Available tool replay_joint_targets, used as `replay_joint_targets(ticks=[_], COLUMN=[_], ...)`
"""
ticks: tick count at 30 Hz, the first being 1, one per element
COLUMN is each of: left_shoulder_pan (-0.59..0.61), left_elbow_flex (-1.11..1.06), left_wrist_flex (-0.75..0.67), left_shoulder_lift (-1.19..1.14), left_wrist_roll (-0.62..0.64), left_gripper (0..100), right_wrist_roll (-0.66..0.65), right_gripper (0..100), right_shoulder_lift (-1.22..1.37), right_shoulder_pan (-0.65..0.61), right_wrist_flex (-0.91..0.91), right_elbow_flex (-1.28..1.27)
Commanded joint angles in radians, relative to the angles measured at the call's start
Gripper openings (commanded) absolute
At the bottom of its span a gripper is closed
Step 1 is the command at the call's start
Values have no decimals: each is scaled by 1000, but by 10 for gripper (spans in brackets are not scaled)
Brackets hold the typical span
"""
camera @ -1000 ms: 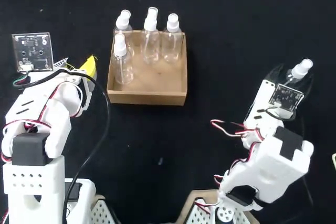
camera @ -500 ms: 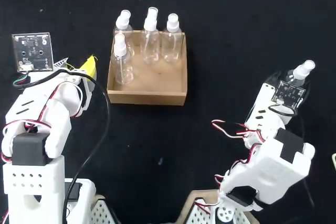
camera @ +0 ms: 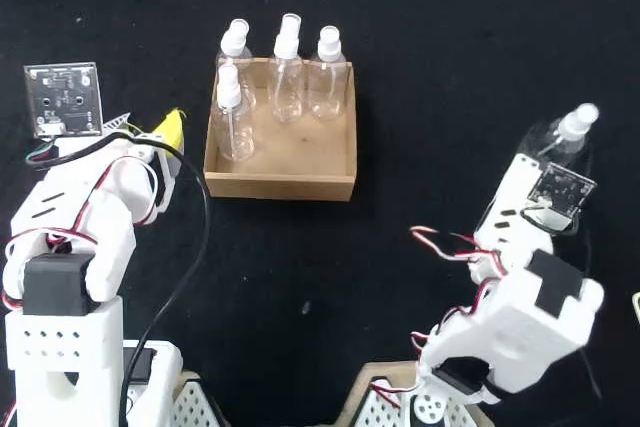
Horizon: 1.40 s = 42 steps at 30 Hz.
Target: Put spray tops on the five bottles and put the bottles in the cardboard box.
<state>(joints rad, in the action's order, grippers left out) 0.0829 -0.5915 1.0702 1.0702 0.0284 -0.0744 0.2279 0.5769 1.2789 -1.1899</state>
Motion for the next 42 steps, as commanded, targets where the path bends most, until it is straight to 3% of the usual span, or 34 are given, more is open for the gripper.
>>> replay_joint_targets(ticks=[1, 5, 10, 16, 21, 28, 34, 37, 42], left_shoulder_pan=[27, 54, 65, 59, 21, 19, 19, 18, 18], left_elbow_flex=[10, -31, -160, -328, -444, -593, -727, -776, -862], left_wrist_flex=[28, 31, 21, -104, -178, -296, -453, -493, -555], left_shoulder_lift=[51, 183, 295, 304, 307, 307, 307, 307, 307], left_wrist_roll=[-8, -8, -9, -9, -3, 0, 0, 3, 110], left_gripper=[173, 173, 173, 173, 173, 173, 173, 173, 173], right_wrist_roll=[-8, -31, -28, -28, -28, -28, -28, 34, 104], right_gripper=[11, 11, 11, 11, 11, 11, 11, 11, 11], right_shoulder_lift=[-157, -397, -766, -1130, -1224, -1224, -1107, -975, -809], right_shoulder_pan=[-12, -81, -207, -433, -644, -835, -876, -872, -881], right_wrist_flex=[2, -204, -654, -1023, -1073, -1069, -1071, -1069, -1069], right_elbow_flex=[-33, -79, -67, -41, -38, -22, 67, 128, 205])
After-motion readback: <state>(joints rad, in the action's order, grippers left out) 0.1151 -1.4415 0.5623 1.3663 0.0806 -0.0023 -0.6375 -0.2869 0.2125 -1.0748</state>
